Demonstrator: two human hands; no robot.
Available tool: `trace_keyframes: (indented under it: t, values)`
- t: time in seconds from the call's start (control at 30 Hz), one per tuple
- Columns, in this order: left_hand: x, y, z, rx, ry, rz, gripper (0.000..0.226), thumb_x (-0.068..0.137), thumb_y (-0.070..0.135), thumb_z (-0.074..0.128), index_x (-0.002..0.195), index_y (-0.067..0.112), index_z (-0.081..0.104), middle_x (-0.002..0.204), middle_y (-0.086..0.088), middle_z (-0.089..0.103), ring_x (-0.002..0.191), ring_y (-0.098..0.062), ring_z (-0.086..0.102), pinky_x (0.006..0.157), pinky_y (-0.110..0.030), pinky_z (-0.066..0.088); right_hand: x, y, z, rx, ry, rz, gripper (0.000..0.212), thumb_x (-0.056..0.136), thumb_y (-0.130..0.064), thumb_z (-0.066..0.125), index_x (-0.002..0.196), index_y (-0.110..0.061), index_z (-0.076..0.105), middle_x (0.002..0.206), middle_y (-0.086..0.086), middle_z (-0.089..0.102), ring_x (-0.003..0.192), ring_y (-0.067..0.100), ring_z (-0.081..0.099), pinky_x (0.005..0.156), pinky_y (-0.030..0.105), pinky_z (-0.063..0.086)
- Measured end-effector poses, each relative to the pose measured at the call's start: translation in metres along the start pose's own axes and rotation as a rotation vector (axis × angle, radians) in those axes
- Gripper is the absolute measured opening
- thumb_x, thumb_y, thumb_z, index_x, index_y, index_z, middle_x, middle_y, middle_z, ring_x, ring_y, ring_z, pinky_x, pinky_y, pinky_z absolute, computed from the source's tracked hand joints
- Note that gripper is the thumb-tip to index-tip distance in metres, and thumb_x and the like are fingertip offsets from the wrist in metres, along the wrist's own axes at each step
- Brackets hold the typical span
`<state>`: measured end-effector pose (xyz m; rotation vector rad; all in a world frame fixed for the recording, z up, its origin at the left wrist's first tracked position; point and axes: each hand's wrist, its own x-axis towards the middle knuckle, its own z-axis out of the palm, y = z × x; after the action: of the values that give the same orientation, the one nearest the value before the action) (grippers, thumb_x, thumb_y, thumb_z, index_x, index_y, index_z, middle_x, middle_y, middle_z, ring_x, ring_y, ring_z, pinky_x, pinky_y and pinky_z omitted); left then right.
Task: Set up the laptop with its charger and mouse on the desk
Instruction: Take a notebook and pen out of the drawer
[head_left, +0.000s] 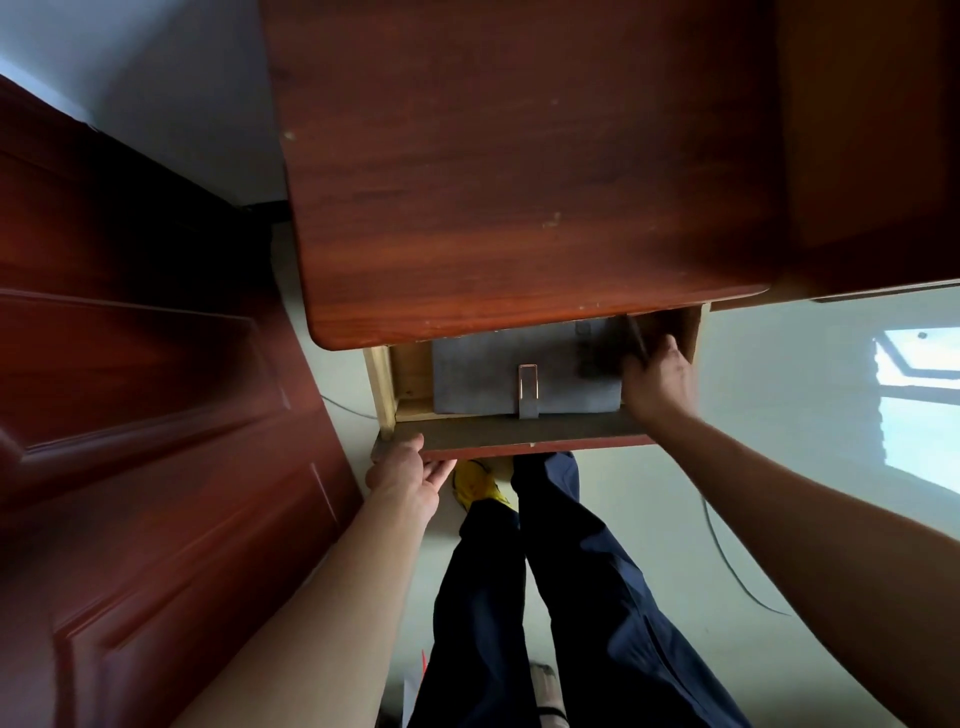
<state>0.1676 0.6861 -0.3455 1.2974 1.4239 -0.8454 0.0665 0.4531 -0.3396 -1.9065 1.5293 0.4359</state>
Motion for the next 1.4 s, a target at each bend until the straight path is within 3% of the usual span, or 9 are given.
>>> trace_keyframes:
  t: [0.13, 0.23, 0.47, 0.63, 0.73, 0.9, 1.07, 1.23, 1.4]
  values:
    - [-0.002, 0.002, -0.001, 0.015, 0.012, -0.003, 0.022, 0.091, 0.003, 0.060, 0.111, 0.001, 0.049, 0.089, -0.018, 0.056, 0.076, -0.029, 0.059, 0.048, -0.039, 0.052, 0.000, -0.011, 0.001, 0.136, -0.155, 0.131, 0.066, 0.080, -0.060, 0.064, 0.127, -0.015, 0.054, 0.120, 0.008, 0.064, 0.106, 0.031, 0.061, 0.088, 0.039, 0.050]
    - [-0.003, 0.004, 0.000, 0.018, 0.015, 0.004, 0.022, 0.091, 0.003, 0.060, 0.109, 0.002, 0.049, 0.089, -0.018, 0.056, 0.076, -0.029, 0.060, 0.048, -0.039, 0.052, 0.001, -0.009, -0.003, 0.294, -0.223, 0.187, 0.076, 0.066, -0.063, 0.076, 0.121, -0.012, 0.060, 0.110, 0.004, 0.068, 0.091, 0.024, 0.063, 0.076, 0.033, 0.051]
    - [-0.019, 0.006, -0.001, 0.033, -0.018, 0.063, 0.022, 0.090, 0.002, 0.059, 0.111, 0.000, 0.053, 0.091, -0.020, 0.058, 0.074, -0.033, 0.062, 0.051, -0.039, 0.054, -0.019, -0.009, -0.032, 0.796, -0.576, 0.337, 0.044, 0.077, -0.039, 0.077, 0.105, -0.008, 0.065, 0.097, 0.013, 0.074, 0.079, 0.024, 0.071, 0.061, 0.032, 0.058]
    - [-0.032, 0.014, -0.003, 0.053, -0.046, 0.085, 0.019, 0.092, 0.004, 0.057, 0.111, 0.000, 0.053, 0.096, -0.023, 0.059, 0.078, -0.037, 0.062, 0.053, -0.041, 0.055, -0.048, 0.007, -0.042, 0.897, -0.514, 0.317, 0.041, 0.080, -0.030, 0.076, 0.111, -0.006, 0.064, 0.091, 0.009, 0.071, 0.062, 0.014, 0.066, 0.039, 0.019, 0.043]
    - [-0.037, 0.017, -0.004, 0.079, -0.055, 0.095, 0.029, 0.092, 0.006, 0.057, 0.120, 0.000, 0.051, 0.113, -0.024, 0.059, 0.091, -0.040, 0.063, 0.047, -0.041, 0.055, -0.065, 0.027, -0.061, 0.949, -0.484, 0.300, 0.019, 0.088, -0.020, 0.067, 0.102, -0.009, 0.062, 0.079, 0.006, 0.065, 0.040, 0.004, 0.054, 0.029, 0.015, 0.030]
    - [-0.042, 0.019, 0.001, 0.099, -0.065, 0.122, 0.036, 0.096, 0.006, 0.051, 0.131, 0.001, 0.046, 0.126, -0.025, 0.054, 0.110, -0.042, 0.058, 0.080, -0.047, 0.056, -0.087, 0.077, -0.089, 0.962, -0.527, 0.311, 0.007, 0.092, -0.019, 0.060, 0.098, -0.016, 0.061, 0.065, -0.002, 0.064, 0.035, 0.002, 0.037, 0.030, 0.014, 0.018]
    - [-0.045, 0.019, 0.003, 0.129, -0.062, 0.142, 0.036, 0.096, 0.006, 0.050, 0.132, 0.001, 0.045, 0.126, -0.026, 0.052, 0.099, -0.042, 0.058, 0.074, -0.044, 0.055, -0.109, 0.121, -0.101, 1.023, -0.562, 0.369, 0.052, 0.060, -0.038, 0.086, 0.104, -0.018, 0.065, 0.074, 0.000, 0.069, 0.046, 0.008, 0.029, 0.030, 0.014, 0.021]
    - [-0.052, 0.019, 0.005, 0.116, -0.057, 0.140, 0.038, 0.095, 0.005, 0.050, 0.132, -0.003, 0.045, 0.121, -0.025, 0.054, 0.100, -0.043, 0.060, 0.075, -0.044, 0.054, -0.107, 0.118, -0.109, 1.016, -0.607, 0.394, 0.042, 0.068, -0.029, 0.074, 0.105, -0.013, 0.061, 0.067, -0.001, 0.069, 0.034, 0.004, 0.036, 0.030, 0.013, 0.019]
    - [-0.055, 0.023, 0.003, 0.134, -0.003, 0.110, 0.034, 0.092, 0.000, 0.052, 0.126, -0.001, 0.052, 0.110, -0.022, 0.058, 0.077, -0.039, 0.062, 0.049, -0.040, 0.056, -0.101, 0.128, -0.127, 0.921, -0.744, 0.320, 0.078, 0.019, -0.039, 0.098, 0.087, -0.012, 0.073, 0.079, 0.005, 0.070, 0.047, 0.008, 0.045, 0.036, 0.015, 0.021]
